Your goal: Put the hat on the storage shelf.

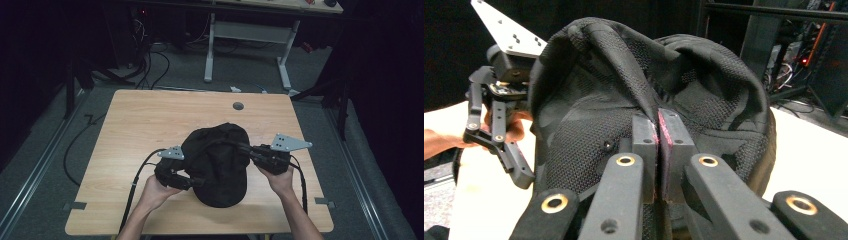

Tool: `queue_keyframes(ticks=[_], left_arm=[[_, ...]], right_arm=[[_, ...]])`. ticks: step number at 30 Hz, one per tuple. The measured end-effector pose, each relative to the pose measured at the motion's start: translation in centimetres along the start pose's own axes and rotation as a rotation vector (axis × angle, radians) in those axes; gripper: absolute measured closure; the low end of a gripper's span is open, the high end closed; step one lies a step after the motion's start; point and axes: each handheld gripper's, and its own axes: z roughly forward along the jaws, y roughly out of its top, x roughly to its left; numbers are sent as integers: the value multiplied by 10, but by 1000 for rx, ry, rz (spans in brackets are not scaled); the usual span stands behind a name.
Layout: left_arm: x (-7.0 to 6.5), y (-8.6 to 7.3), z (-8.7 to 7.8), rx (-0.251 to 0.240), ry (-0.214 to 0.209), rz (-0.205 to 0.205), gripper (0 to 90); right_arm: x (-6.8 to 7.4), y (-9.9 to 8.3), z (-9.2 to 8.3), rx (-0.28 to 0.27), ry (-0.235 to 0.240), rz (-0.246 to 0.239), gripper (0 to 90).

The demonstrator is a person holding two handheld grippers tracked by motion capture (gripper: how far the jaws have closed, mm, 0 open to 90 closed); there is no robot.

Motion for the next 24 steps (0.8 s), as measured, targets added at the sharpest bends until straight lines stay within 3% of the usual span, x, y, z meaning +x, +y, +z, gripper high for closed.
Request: queue_keyframes(ticks=[7,12,20,24], left_arm=[[-2,-2,-3,35,-30,17,572],[-7,-4,-6,60,-49,19,630],[-17,-3,-11,50,-65,35,678],[-20,-3,-14,20,-60,54,694]], right_arm=[[-4,-2,2,30,-37,-7,870],[-6,-3,4,41,-46,-3,866],[-9,-1,5,45,-42,23,843],[-9,-1,5,40,-43,34,789]])
